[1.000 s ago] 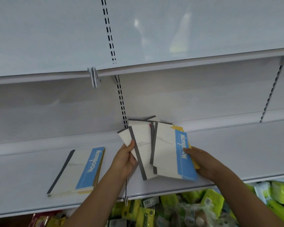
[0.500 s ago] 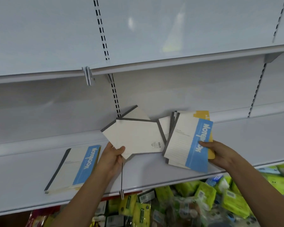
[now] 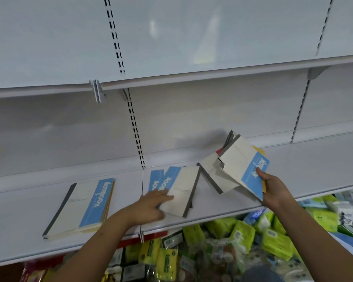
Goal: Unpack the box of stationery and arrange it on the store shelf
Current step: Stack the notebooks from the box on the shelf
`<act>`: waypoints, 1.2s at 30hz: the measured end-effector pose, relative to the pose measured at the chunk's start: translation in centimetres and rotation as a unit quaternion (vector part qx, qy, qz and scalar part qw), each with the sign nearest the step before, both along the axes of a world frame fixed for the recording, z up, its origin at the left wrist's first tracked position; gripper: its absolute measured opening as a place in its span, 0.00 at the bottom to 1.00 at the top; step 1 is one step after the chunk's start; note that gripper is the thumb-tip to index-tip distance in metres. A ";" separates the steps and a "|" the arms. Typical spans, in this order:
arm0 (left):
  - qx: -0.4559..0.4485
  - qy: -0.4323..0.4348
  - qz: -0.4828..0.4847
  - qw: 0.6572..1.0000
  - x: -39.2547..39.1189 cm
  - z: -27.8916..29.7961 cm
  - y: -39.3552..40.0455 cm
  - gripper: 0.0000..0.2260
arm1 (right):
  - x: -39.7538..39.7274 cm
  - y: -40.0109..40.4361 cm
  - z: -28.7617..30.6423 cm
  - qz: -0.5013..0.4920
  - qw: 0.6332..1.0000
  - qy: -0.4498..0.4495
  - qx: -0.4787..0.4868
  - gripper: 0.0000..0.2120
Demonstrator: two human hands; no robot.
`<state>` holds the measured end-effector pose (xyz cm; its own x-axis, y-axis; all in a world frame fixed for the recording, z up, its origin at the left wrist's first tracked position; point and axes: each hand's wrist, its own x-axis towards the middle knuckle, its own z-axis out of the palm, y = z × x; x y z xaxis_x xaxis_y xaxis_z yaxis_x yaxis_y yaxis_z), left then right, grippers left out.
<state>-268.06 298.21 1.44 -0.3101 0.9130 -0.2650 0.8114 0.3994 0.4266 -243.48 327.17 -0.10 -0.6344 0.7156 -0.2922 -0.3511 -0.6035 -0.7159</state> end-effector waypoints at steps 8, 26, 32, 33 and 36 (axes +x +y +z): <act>-0.048 0.093 0.253 0.962 2.5 -0.7 5.5 0.53 | -0.4 1.0 0.5 -0.032 0.999 -0.007 0.014 0.09; 0.035 0.298 -0.027 0.953 -0.3 1.9 4.6 0.23 | -0.1 1.1 0.0 0.001 0.999 -0.027 0.016 0.09; 0.099 0.301 0.051 0.947 -2.7 -1.7 0.6 0.24 | -3.3 -1.3 1.2 0.119 0.978 -0.113 0.127 0.12; 0.097 0.279 0.147 0.944 -2.6 -1.8 0.4 0.29 | -4.2 -1.8 1.3 0.137 0.962 -0.154 0.179 0.13; 0.092 0.112 0.389 0.910 -1.7 -0.8 0.3 0.32 | -7.4 -3.5 2.1 0.160 0.905 -0.258 0.298 0.11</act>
<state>-269.75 298.52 0.59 -0.9090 0.4163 0.0201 0.3884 0.8286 0.4031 -250.92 323.68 1.98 -0.7261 0.6473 -0.2319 0.2475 -0.0687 -0.9665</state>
